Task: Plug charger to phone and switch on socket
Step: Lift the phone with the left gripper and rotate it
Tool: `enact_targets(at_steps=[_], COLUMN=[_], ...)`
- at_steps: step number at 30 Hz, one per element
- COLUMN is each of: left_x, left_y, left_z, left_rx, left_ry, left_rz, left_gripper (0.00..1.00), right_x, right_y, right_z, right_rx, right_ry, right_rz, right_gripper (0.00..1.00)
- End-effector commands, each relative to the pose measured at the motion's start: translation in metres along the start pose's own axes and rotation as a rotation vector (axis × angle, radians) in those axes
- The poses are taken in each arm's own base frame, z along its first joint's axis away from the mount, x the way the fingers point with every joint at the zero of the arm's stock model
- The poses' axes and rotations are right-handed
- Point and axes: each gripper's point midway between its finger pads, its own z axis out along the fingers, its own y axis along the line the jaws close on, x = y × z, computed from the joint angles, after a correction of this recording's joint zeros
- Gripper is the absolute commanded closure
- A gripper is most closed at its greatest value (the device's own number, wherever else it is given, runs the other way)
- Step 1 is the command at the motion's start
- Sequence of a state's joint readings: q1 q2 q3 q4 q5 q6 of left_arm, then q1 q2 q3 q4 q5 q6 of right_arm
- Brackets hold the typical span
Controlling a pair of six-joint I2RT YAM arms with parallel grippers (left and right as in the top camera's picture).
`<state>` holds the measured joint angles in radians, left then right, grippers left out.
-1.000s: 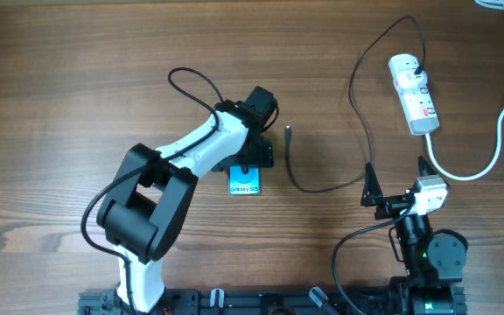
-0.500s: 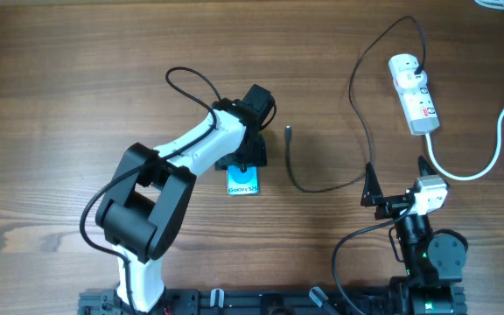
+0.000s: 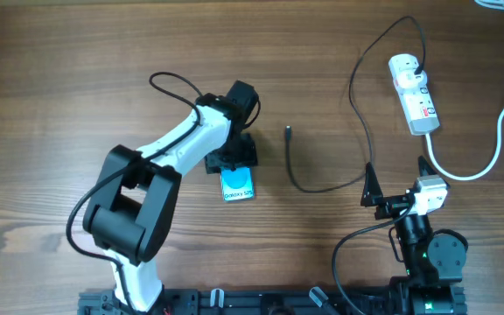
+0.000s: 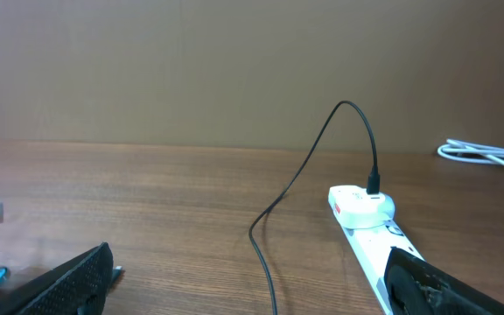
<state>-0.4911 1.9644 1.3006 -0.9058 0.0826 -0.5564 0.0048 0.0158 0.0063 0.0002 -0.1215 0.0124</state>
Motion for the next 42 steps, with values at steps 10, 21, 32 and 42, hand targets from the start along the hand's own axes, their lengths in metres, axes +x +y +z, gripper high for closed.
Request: enact_targets(at_steps=[10, 21, 32, 42], left_x=[-0.001, 0.005, 0.009, 0.005], left_y=[-0.013, -0.023, -0.031, -0.027], left_z=[-0.017, -0.021, -0.026, -0.029], left_rx=[0.075, 0.195, 0.284, 0.314], left_ry=[-0.029, 0.048, 0.103, 0.114], left_rz=[0.010, -0.019, -0.037, -0.040], left_gripper=[0.33, 0.32, 0.32, 0.33], right_x=[-0.001, -0.001, -0.001, -0.001], right_y=[-0.004, -0.004, -0.004, -0.004], right_z=[0.000, 0.000, 0.000, 0.000], right_rx=[0.021, 0.021, 0.021, 0.021], right_ry=[-0.006, -0.006, -0.007, -0.006], right_rz=[-0.012, -0.012, -0.013, -0.012], right_gripper=[0.00, 0.00, 0.00, 0.00])
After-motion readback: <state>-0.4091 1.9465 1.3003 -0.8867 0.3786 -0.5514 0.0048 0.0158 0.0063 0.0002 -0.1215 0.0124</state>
